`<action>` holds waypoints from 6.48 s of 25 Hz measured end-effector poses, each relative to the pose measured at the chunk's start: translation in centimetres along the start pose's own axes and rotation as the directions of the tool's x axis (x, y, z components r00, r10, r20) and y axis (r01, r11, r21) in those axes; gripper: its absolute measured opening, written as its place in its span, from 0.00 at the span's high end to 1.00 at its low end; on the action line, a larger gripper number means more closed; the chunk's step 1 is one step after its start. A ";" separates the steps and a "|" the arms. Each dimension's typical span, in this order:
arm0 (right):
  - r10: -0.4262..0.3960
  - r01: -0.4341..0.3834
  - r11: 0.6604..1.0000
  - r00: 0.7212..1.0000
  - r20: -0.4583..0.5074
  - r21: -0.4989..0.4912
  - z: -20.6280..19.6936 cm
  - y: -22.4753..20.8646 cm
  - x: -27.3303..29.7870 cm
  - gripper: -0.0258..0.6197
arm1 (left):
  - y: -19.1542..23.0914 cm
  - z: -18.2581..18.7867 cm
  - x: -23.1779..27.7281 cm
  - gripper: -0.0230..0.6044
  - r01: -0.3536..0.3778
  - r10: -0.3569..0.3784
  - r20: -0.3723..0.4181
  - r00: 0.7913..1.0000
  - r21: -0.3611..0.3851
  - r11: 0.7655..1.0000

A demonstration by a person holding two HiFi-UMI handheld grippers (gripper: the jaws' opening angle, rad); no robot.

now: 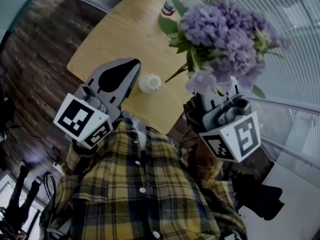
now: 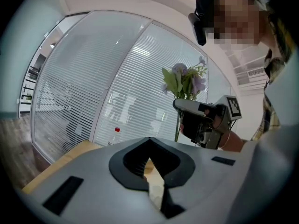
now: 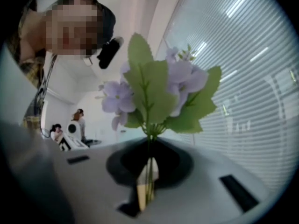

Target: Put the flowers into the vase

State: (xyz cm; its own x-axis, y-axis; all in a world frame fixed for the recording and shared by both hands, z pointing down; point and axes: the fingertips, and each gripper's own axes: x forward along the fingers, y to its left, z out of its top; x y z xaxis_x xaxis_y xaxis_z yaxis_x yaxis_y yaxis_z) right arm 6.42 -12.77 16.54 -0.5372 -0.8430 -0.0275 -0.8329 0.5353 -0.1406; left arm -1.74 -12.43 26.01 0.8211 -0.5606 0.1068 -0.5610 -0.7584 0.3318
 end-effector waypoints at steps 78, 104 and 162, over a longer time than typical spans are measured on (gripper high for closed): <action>0.144 -0.143 0.989 0.955 -0.261 0.022 -21.2 2.5 -0.7 0.67 | 4.4 -5.0 -2.5 0.95 -0.151 0.148 -0.121 0.982 -0.017 0.988; -0.010 -0.043 0.990 0.929 -0.369 -0.134 -21.2 2.2 -2.7 0.61 | 3.6 -4.4 -2.8 0.95 -0.153 0.151 -0.113 0.982 -0.007 0.988; -0.185 0.140 0.983 0.733 -0.654 -0.121 -22.7 0.8 -6.9 0.55 | 2.2 -4.2 -3.5 0.95 -0.095 0.094 -0.080 0.992 -0.009 0.995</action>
State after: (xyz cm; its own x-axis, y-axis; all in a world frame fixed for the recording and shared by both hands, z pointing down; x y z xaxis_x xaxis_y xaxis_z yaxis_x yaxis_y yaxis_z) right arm 6.43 -5.29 39.11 -0.3270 -0.6828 0.6533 -0.9099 0.4143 -0.0224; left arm -5.43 -10.72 30.26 0.7705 -0.6013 0.2117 -0.6356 -0.6986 0.3286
